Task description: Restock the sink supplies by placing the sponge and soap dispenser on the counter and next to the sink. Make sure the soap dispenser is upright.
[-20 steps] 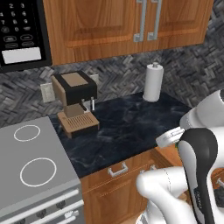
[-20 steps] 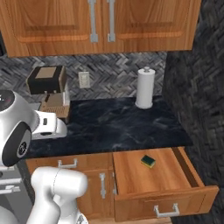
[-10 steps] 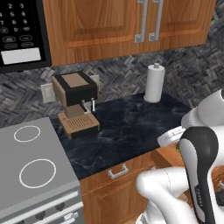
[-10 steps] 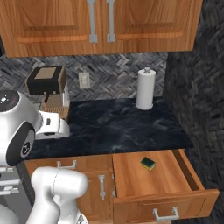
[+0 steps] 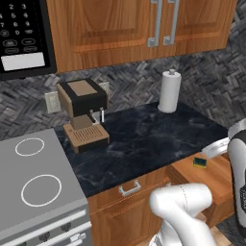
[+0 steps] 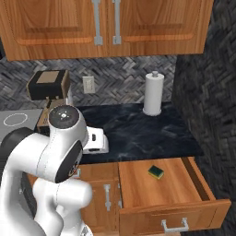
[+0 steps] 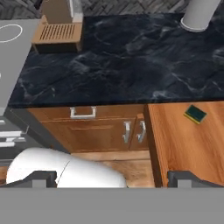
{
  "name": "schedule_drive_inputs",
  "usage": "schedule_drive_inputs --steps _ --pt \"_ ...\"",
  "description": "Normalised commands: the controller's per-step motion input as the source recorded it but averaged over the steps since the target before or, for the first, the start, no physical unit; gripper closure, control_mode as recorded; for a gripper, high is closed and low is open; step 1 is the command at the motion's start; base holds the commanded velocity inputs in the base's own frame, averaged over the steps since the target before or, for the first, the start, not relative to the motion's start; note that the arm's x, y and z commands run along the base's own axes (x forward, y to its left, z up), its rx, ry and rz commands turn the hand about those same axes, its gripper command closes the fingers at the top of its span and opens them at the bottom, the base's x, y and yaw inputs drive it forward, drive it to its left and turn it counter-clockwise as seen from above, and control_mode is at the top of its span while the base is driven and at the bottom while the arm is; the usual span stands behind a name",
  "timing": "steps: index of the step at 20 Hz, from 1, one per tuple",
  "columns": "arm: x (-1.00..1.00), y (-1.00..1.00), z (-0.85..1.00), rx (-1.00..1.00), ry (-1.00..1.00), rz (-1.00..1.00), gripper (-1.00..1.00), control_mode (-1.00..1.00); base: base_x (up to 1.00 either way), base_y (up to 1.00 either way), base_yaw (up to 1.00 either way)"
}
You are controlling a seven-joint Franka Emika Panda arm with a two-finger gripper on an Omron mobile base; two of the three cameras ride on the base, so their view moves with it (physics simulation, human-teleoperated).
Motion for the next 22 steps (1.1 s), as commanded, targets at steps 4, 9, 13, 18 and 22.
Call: schedule_drive_inputs --steps 4,9,13,18,22 --pt "-0.06 -0.74 -0.84 0.0 0.0 0.0 -1.0 -1.0 0.0 0.0 0.0" --pt "-0.03 -0.35 -0.93 -0.01 0.08 -0.02 -1.0 -1.0 0.0 0.0 0.0" --pt "0.05 -0.5 -0.79 0.0 0.19 -0.01 -1.0 -1.0 0.0 0.0 0.0" --pt "0.21 -0.63 -0.81 0.0 0.13 0.0 -1.0 -1.0 0.0 0.0 0.0" --pt "0.29 -0.58 -0.49 0.0 0.06 0.0 -1.0 -1.0 0.0 0.0 0.0"
